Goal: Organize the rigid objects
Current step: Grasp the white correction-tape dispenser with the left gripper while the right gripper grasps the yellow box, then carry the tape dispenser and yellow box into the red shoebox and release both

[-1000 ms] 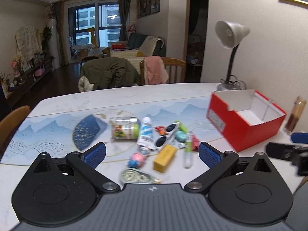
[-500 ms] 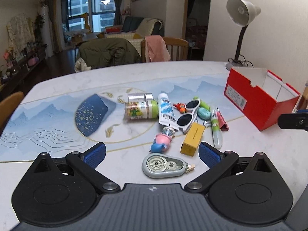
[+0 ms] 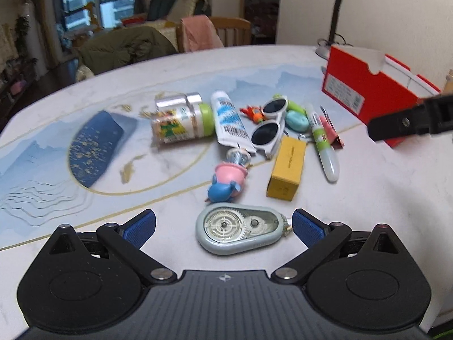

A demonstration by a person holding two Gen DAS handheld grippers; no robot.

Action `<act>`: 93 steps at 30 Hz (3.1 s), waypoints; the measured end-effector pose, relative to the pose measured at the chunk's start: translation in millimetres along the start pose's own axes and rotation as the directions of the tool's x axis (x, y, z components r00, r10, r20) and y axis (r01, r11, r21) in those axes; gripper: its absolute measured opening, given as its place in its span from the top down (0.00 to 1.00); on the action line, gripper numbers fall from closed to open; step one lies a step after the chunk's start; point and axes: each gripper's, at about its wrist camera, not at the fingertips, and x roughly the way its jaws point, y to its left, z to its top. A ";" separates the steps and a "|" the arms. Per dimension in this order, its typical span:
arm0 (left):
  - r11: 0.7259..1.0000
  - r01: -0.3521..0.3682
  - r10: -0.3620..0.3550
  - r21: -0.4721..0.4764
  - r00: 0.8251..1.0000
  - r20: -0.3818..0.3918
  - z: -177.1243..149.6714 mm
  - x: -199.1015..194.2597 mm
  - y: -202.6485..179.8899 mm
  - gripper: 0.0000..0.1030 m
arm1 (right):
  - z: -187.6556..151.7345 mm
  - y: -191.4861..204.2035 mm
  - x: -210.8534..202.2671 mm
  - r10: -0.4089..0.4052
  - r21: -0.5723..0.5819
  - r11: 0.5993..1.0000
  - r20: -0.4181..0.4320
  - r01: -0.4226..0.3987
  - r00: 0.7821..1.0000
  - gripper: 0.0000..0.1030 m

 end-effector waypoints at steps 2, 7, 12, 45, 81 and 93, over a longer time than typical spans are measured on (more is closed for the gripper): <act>0.999 0.031 -0.030 0.032 0.999 -0.018 -1.0 6.7 1.0 0.00 | 2.4 3.2 6.7 0.002 -0.008 1.000 -0.013 -0.002 1.000 0.08; 0.987 0.095 -0.089 0.128 0.995 -0.046 -3.0 19.6 7.8 0.00 | 8.3 10.9 25.5 0.016 -0.016 1.000 -0.057 -0.017 0.998 0.10; 0.964 0.163 -0.151 0.212 0.986 -0.072 0.2 31.8 11.9 0.00 | 13.3 27.1 44.0 0.017 -0.041 0.999 -0.087 -0.021 0.996 0.10; 0.915 0.257 -0.239 0.310 0.966 -0.093 -3.5 42.2 -0.1 0.23 | 21.3 47.6 120.4 -0.004 -0.006 1.000 -0.249 0.003 0.969 0.52; 0.981 0.145 -0.159 0.132 0.982 0.099 44.3 -23.3 -39.3 0.23 | 31.5 -24.3 -7.1 0.108 0.029 0.994 -0.077 -0.106 0.991 0.73; 0.981 0.136 -0.160 0.140 0.972 0.175 130.5 -15.7 -119.6 0.23 | 81.0 -115.7 -35.6 0.086 0.033 0.996 0.046 -0.087 0.995 0.73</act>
